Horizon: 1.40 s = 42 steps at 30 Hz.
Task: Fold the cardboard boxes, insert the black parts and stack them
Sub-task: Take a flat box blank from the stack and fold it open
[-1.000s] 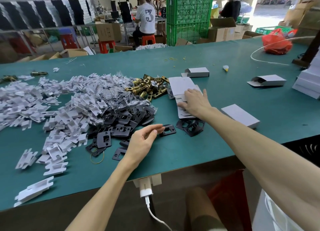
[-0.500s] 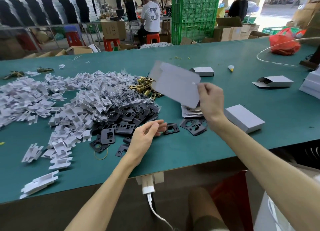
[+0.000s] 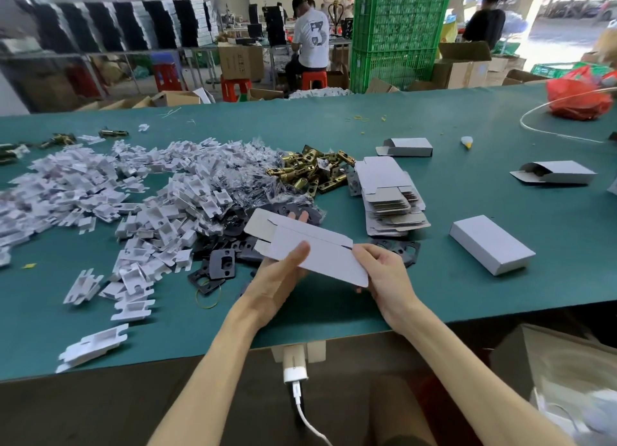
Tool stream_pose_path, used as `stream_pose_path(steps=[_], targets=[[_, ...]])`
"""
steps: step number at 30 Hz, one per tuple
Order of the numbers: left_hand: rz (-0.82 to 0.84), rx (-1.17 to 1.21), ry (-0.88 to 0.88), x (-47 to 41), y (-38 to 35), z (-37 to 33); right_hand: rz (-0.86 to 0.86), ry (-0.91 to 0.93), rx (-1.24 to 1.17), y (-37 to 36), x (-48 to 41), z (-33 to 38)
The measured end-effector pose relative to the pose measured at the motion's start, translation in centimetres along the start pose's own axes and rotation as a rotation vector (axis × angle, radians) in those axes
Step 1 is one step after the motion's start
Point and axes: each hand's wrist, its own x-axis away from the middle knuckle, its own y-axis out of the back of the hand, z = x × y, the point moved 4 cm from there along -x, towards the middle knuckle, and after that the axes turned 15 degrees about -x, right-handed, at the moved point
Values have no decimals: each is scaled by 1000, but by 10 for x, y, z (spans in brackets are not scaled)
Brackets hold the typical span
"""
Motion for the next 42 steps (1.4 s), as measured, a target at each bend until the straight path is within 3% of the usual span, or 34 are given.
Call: stream_pose_path(steps=[3, 6, 14, 20, 31, 42], targets=[[173, -29, -37, 6, -5, -2, -45, 35, 54, 3, -2, -3], [198, -125, -89, 7, -2, -5, -25, 43, 12, 3, -1, -3], [-62, 54, -78, -5, -4, -9, 44, 64, 88, -2, 2, -4], [-143, 187, -66, -11, -10, -17, 49, 16, -158, -2, 4, 0], [156, 183, -92, -5, -20, -12, 181, -97, -295, -3, 8, 6], [124, 179, -53, -10, -17, -7, 263, -151, -254, -8, 13, 11]])
